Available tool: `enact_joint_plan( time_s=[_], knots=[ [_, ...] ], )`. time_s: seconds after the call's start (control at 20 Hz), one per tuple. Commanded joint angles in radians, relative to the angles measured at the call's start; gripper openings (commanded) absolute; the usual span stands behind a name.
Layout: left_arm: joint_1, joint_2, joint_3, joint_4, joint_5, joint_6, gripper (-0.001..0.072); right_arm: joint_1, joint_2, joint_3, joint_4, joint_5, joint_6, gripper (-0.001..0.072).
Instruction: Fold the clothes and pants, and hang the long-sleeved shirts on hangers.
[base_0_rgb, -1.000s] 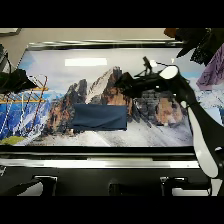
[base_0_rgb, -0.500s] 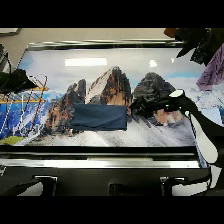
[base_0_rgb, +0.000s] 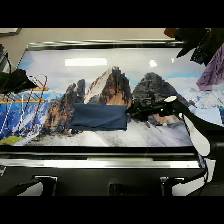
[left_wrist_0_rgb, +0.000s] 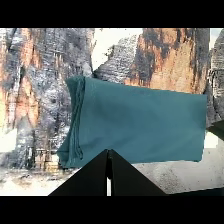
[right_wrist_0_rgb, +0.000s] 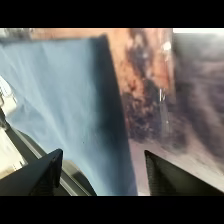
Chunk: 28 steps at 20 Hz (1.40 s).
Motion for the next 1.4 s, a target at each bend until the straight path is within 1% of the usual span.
enact_joint_plan(
  time_s=[0.0,0.05,0.15,0.2,0.25,0.3,0.35,0.5,0.7,1.05,1.15,1.35],
  knots=[
    [0.001,0.0,0.0,0.0,0.0,0.0,0.0014,0.071,-0.027,-0.001,0.004,-0.02,-0.015,0.057],
    [0.001,0.0,0.0,0.0,0.0,0.0,0.0014,0.084,-0.029,-0.001,0.005,-0.035,-0.015,0.0487],
    [0.001,0.0,0.0,-0.001,-0.001,0.0,0.0014,0.09,-0.028,-0.001,0.027,-0.063,-0.016,0.0258],
    [0.001,0.0,0.0,-0.001,-0.001,0.0,0.0014,0.087,-0.026,0.0,0.035,-0.07,-0.019,0.0176],
    [0.001,0.0,0.0,-0.001,-0.001,0.0,0.0014,0.085,-0.022,0.0,0.039,-0.072,-0.027,0.0125],
    [0.001,0.0,0.0,0.0,-0.001,0.0,0.0014,0.08,-0.015,0.0,0.039,-0.072,-0.034,0.0106],
    [0.001,0.0,0.0,-0.001,-0.001,0.0,0.0014,0.08,-0.009,0.0,0.039,-0.072,-0.035,0.0024],
    [0.001,0.0,0.0,0.0,0.0,0.0,0.0014,0.08,0.003,0.007,0.043,-0.079,-0.023,0.0027],
    [0.001,0.0,0.0,0.0,0.0,0.001,0.0014,0.045,0.006,0.112,0.026,-0.08,0.088,0.0027],
    [0.001,0.0,0.0,0.0,0.0,0.0,0.0014,-0.083,0.006,0.382,-0.097,-0.105,0.288,0.0027],
    [0.001,0.0,0.0,0.0,0.0,0.0,0.0014,-0.129,0.006,0.426,-0.112,-0.11,0.335,0.0027],
    [0.001,0.0,0.0,0.0,0.0,0.0,0.0014,-0.234,0.006,0.499,-0.145,-0.111,0.396,0.0026]
  ],
)
